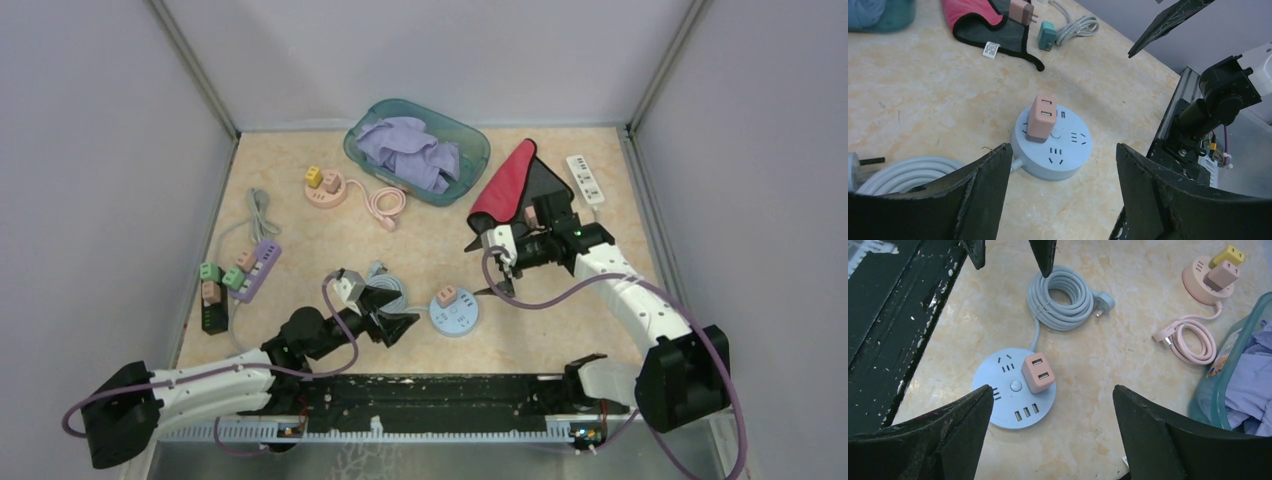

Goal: Pull the plug off the socket
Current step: Remove the plug from the socket.

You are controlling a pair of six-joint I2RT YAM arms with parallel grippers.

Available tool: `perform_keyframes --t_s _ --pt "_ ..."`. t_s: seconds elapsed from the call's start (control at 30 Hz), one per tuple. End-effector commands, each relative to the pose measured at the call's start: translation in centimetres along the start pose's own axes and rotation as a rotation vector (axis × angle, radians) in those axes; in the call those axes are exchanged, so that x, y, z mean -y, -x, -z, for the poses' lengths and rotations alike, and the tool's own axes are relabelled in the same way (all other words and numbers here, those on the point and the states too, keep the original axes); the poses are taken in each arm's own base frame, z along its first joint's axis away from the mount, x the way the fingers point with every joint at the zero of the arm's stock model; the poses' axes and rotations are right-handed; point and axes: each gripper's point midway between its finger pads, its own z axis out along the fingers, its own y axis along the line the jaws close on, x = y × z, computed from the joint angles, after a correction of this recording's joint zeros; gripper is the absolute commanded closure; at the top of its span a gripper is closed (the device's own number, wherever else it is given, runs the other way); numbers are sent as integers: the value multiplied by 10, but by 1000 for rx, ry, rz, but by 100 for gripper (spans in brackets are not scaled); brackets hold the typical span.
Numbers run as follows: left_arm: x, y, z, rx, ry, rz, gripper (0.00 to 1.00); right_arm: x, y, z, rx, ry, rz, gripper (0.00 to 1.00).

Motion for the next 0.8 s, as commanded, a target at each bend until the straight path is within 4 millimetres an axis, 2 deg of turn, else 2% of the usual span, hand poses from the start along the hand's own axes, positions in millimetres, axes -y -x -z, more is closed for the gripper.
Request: perform_keyframes --t_s 0.0,0.4,0.5,0.6,0.77 --pt "-6 -5 7 16 28 67 19 2 -2 -5 2 -14 47 11" --pt "-16 -10 8 13 72 47 16 -5 -19 -20 -37 10 47 10" --pt "-18 -13 10 9 80 54 12 -7 -21 -23 -46 22 45 10" --pt "-22 -15 11 14 107 77 1 -8 -22 -25 -52 27 47 10" --pt "-28 -21 12 -3 138 101 0 -9 -26 -28 -67 36 47 10"
